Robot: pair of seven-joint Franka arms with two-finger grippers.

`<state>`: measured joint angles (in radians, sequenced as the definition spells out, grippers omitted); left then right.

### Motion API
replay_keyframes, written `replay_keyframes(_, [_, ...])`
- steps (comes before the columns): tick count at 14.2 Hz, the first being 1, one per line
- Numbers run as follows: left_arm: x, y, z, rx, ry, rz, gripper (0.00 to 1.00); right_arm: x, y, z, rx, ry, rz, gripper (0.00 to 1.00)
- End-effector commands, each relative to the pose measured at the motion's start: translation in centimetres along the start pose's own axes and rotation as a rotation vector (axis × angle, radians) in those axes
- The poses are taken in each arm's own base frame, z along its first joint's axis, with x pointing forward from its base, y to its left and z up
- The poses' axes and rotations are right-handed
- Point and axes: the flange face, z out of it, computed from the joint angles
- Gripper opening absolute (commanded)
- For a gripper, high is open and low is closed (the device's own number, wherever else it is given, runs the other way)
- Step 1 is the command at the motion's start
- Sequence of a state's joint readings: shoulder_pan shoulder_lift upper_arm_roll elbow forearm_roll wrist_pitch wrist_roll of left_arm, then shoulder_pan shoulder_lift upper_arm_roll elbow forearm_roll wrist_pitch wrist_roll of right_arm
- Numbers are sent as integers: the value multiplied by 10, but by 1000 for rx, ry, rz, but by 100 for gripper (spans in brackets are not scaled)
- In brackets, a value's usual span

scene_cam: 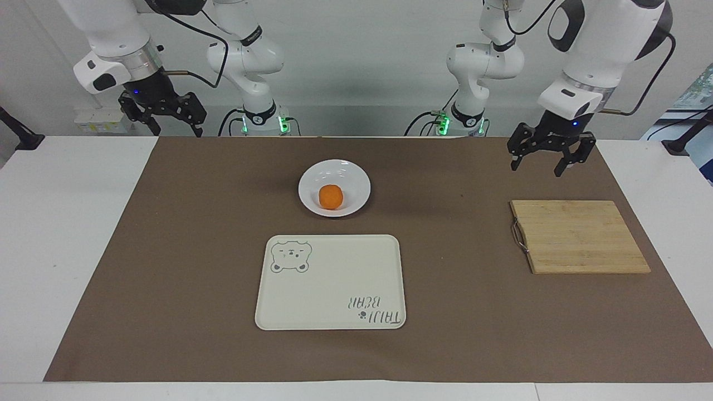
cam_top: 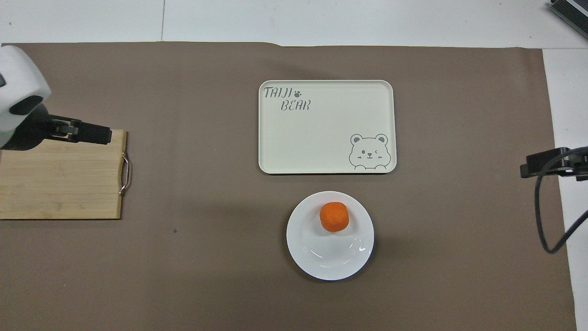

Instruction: Place orange and plate with both arms

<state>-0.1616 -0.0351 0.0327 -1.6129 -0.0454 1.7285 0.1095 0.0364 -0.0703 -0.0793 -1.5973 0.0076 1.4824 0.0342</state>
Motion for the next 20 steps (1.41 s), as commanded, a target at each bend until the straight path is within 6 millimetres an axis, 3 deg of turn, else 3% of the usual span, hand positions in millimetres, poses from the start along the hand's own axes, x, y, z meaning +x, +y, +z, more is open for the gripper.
replay_keyframes(1, [-1, -23, -25, 15, -41, 18, 100, -8, -1, -1, 25, -7, -10, 100])
replay_keyframes(5, [-1, -34, -32, 34, -72, 4, 100, -8, 1, 0, 25, -5, -7, 100])
replay_keyframes(9, [-17, -28, -28, 33, -112, 26, 100, -8, 1, 0, 25, -7, -9, 100])
replay_keyframes(20, [-15, -32, -30, 30, -155, 15, 100, -8, 1, 0, 25, -7, -12, 100])
